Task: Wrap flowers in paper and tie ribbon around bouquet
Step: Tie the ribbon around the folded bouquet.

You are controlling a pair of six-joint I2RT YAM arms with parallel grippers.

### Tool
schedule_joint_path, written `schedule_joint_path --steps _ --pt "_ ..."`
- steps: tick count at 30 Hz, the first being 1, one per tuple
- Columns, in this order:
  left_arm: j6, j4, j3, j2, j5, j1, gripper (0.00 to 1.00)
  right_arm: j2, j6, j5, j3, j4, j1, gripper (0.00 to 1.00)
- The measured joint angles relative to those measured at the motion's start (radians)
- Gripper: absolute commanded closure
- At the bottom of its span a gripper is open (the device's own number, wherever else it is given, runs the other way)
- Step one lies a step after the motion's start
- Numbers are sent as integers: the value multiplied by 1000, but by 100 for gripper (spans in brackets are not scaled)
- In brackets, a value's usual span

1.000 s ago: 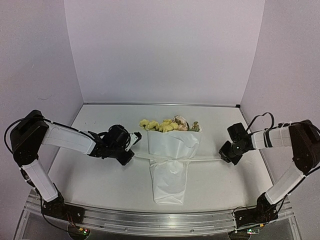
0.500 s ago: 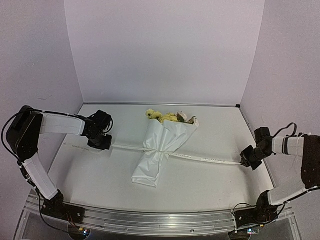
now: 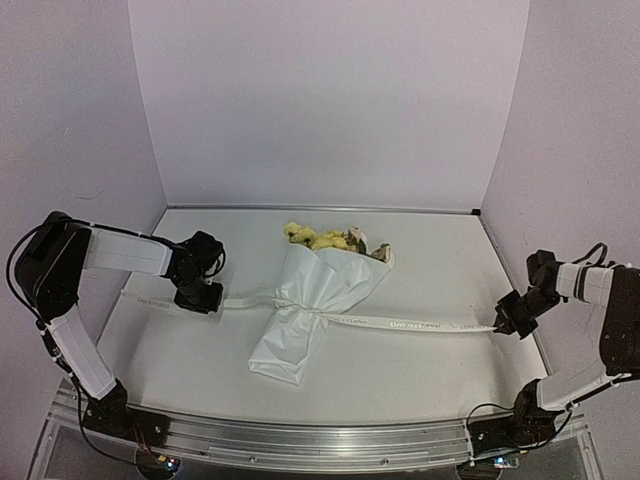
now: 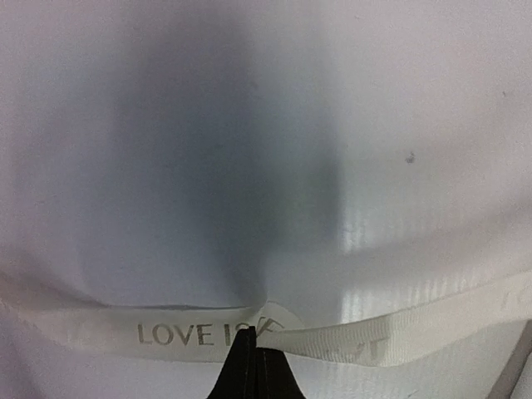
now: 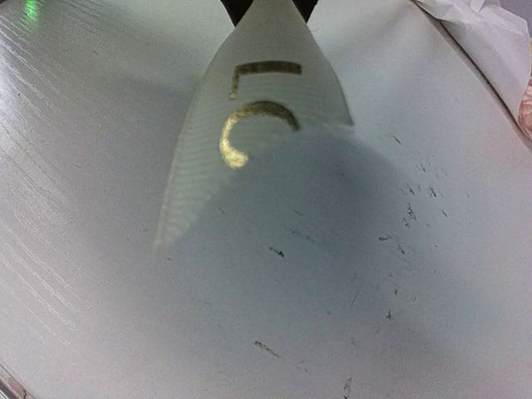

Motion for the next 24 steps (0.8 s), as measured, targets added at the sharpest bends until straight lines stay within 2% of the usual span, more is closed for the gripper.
schedule_joint_path --steps 4,7,11,14,17,24 --pt "1 -1 23 52 6 -71 100 7 -50 8 50 -94 0 46" --pt "1 0 41 61 19 -85 100 7 -96 38 83 -176 0 35" --pt "2 -1 42 61 25 -84 100 0 -145 68 124 -250 6 30" --pt "3 -1 42 61 25 -84 100 -23 -203 97 153 -274 66 30" --pt "4 -1 42 61 27 -84 100 -34 -293 99 189 -250 203 31" --pt "13 -1 42 61 27 -84 100 -4 -525 36 199 -64 538 33"
